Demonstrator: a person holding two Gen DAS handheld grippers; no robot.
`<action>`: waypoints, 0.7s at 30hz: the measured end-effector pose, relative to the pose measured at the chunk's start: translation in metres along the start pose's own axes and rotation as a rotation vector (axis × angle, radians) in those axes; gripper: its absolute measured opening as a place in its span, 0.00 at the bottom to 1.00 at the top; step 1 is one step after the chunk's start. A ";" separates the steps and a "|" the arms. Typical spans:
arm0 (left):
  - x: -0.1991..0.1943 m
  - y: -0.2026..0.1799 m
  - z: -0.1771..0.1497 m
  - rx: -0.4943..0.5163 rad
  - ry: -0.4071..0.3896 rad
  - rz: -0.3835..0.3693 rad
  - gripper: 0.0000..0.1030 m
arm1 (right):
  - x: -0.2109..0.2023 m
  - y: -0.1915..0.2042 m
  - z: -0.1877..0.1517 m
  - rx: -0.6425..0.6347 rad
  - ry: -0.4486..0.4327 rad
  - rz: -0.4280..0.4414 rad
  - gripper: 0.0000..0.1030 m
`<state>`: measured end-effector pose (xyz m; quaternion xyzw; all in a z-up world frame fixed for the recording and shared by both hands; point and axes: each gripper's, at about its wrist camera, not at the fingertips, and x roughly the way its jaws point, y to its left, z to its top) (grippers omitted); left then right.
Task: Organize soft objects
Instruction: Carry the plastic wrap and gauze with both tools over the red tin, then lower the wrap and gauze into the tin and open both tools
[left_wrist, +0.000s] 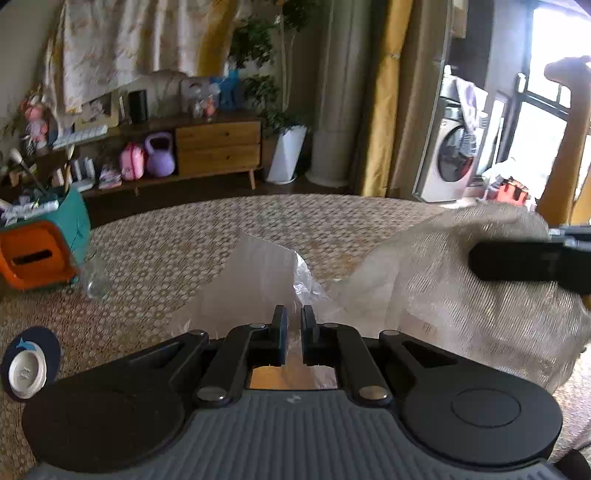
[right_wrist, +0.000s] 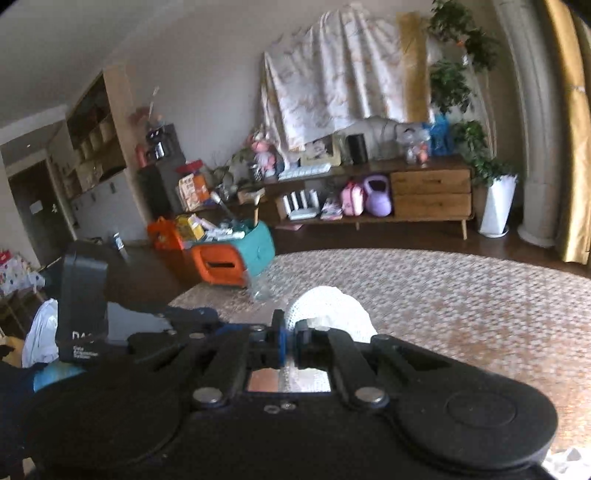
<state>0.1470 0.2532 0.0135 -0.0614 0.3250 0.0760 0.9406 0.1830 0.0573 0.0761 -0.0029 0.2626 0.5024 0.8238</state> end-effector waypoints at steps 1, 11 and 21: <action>0.005 0.004 -0.001 -0.008 0.006 0.002 0.07 | 0.009 0.001 -0.002 0.005 0.012 0.009 0.03; 0.057 0.027 -0.012 -0.059 0.072 -0.030 0.07 | 0.079 -0.005 -0.041 0.050 0.122 0.031 0.03; 0.093 0.030 -0.027 -0.074 0.157 -0.077 0.07 | 0.118 -0.018 -0.078 0.078 0.227 -0.010 0.04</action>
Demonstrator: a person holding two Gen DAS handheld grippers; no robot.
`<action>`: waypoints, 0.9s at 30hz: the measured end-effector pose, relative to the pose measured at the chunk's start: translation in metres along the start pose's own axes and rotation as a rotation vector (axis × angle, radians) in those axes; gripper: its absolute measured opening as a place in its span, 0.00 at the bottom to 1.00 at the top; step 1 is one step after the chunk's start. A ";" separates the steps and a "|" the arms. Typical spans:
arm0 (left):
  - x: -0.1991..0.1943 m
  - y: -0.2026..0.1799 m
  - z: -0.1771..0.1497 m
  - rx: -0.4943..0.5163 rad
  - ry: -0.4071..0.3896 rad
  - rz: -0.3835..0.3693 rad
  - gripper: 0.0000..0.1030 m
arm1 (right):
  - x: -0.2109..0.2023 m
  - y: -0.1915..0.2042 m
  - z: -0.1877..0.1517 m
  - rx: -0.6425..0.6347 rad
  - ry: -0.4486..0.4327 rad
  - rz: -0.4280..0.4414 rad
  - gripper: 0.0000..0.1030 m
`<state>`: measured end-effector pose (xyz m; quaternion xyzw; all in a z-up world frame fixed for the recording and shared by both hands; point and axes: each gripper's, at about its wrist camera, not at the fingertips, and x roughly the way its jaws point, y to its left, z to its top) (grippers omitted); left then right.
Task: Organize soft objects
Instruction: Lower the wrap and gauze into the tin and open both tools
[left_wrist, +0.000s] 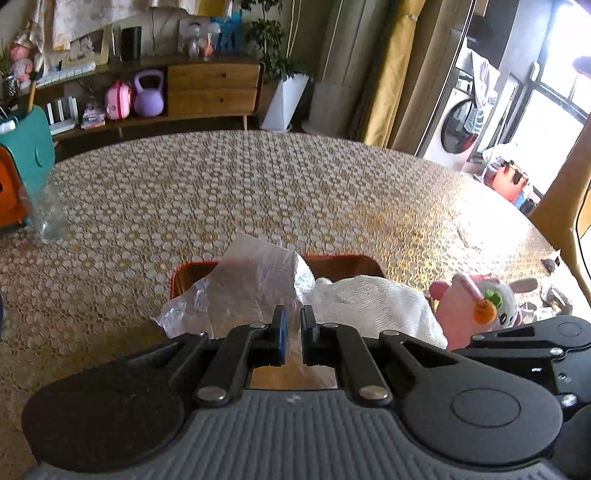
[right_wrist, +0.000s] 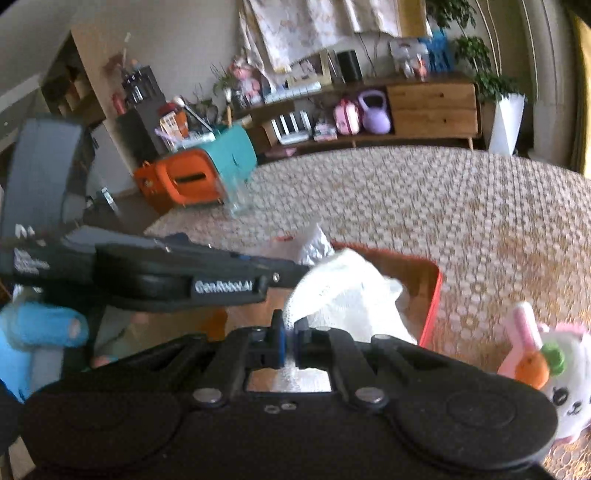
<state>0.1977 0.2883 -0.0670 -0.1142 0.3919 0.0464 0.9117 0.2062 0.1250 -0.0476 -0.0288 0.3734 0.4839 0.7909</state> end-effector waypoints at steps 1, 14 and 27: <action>0.003 0.000 -0.001 -0.003 0.010 -0.004 0.07 | 0.006 0.000 0.000 0.000 0.009 -0.004 0.04; 0.028 0.005 -0.012 -0.022 0.085 -0.002 0.07 | 0.031 0.000 -0.019 -0.025 0.109 -0.054 0.19; 0.022 0.004 -0.012 -0.050 0.080 0.012 0.09 | 0.018 0.006 -0.015 -0.048 0.078 -0.068 0.58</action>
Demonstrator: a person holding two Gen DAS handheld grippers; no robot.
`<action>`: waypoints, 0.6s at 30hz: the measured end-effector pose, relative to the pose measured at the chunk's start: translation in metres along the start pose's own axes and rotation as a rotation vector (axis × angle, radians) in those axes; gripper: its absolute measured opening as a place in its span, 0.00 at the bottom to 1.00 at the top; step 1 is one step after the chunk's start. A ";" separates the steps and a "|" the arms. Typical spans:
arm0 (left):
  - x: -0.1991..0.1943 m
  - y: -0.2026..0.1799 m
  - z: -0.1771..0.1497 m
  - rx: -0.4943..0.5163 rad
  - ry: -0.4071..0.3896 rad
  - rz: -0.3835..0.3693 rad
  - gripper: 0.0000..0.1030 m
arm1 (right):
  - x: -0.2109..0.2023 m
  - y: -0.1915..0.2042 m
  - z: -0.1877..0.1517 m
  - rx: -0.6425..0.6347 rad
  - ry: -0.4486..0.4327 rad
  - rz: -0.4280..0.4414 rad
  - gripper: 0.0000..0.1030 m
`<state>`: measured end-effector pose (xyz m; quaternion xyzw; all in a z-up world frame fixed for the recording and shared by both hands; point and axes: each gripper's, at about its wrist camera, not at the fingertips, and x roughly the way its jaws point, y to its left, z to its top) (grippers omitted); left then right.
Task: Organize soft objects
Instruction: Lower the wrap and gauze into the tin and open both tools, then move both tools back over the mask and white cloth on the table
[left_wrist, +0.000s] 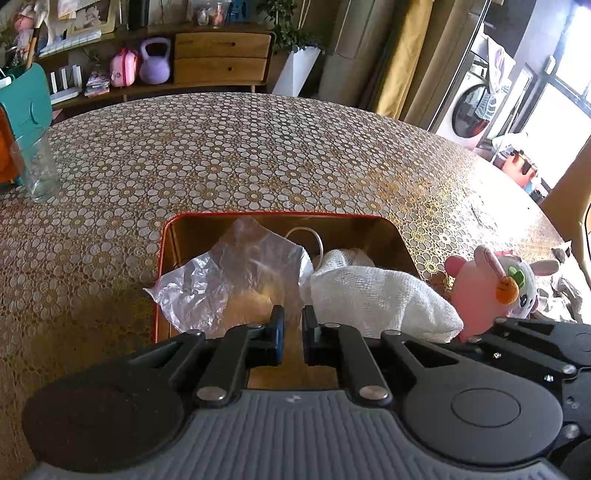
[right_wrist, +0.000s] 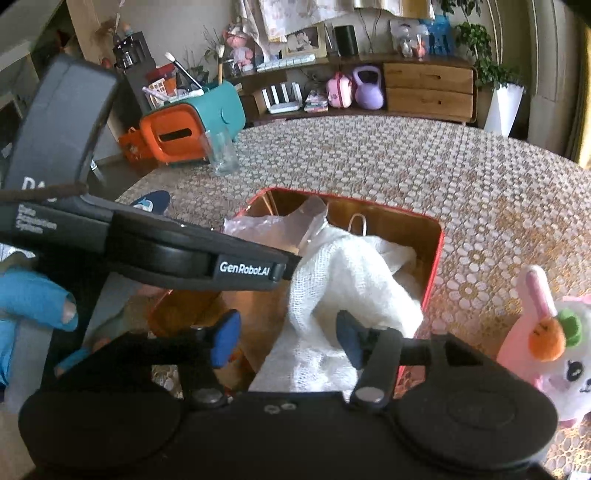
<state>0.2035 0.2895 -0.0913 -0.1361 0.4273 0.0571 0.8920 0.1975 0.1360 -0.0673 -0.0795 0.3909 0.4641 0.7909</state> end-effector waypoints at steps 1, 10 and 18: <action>-0.001 0.000 0.000 -0.003 -0.003 0.001 0.09 | -0.003 0.000 0.000 0.000 -0.007 -0.001 0.58; -0.021 -0.006 0.000 -0.007 -0.045 0.005 0.53 | -0.038 0.000 0.002 0.014 -0.073 0.000 0.66; -0.058 -0.020 -0.005 0.040 -0.117 0.029 0.64 | -0.084 0.002 0.001 0.027 -0.149 0.009 0.75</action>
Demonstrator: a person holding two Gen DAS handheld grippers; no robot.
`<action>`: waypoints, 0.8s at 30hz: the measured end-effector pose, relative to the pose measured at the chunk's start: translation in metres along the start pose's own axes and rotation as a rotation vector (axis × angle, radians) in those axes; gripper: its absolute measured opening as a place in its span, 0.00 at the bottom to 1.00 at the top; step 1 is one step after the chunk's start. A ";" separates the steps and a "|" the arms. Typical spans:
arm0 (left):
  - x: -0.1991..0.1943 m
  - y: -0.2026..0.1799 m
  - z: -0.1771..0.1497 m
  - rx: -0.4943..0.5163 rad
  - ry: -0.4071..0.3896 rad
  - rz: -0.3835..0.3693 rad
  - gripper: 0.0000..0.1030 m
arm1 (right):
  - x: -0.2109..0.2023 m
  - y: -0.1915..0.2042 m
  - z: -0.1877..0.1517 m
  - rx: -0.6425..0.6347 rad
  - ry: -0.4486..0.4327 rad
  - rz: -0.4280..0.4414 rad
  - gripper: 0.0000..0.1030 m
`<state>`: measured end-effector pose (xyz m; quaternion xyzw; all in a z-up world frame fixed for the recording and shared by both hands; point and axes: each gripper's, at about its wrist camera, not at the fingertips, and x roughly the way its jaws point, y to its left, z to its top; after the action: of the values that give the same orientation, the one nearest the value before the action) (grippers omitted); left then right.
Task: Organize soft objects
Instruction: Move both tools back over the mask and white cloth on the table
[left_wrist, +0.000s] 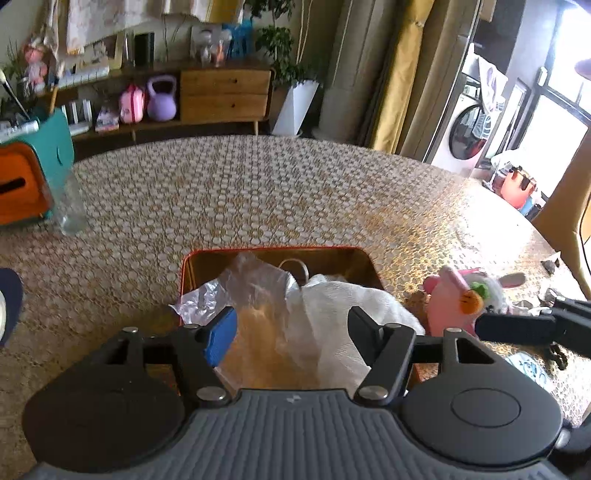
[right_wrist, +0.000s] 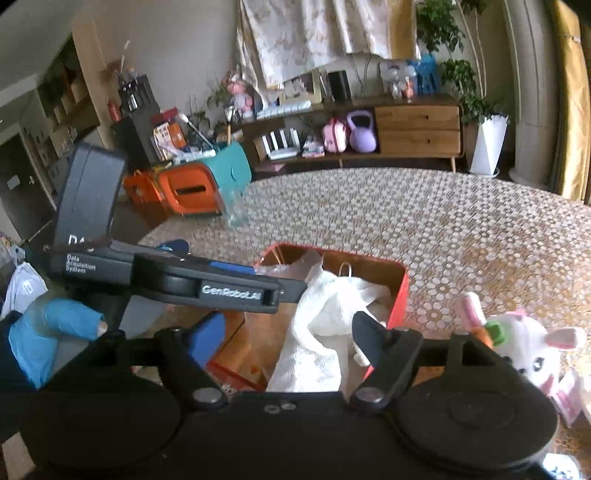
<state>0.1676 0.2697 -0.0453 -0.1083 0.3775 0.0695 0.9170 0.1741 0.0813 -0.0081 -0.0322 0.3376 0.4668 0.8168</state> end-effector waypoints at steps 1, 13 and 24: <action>-0.007 -0.003 0.000 0.005 -0.009 -0.005 0.64 | -0.006 0.000 0.000 0.000 -0.010 -0.002 0.76; -0.062 -0.052 -0.003 0.067 -0.081 -0.061 0.71 | -0.085 -0.016 -0.011 0.063 -0.108 -0.042 0.87; -0.075 -0.118 -0.014 0.101 -0.078 -0.137 0.84 | -0.158 -0.072 -0.028 0.168 -0.188 -0.171 0.95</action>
<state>0.1298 0.1489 0.0151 -0.0846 0.3365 -0.0082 0.9378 0.1625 -0.0866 0.0431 0.0515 0.2936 0.3666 0.8814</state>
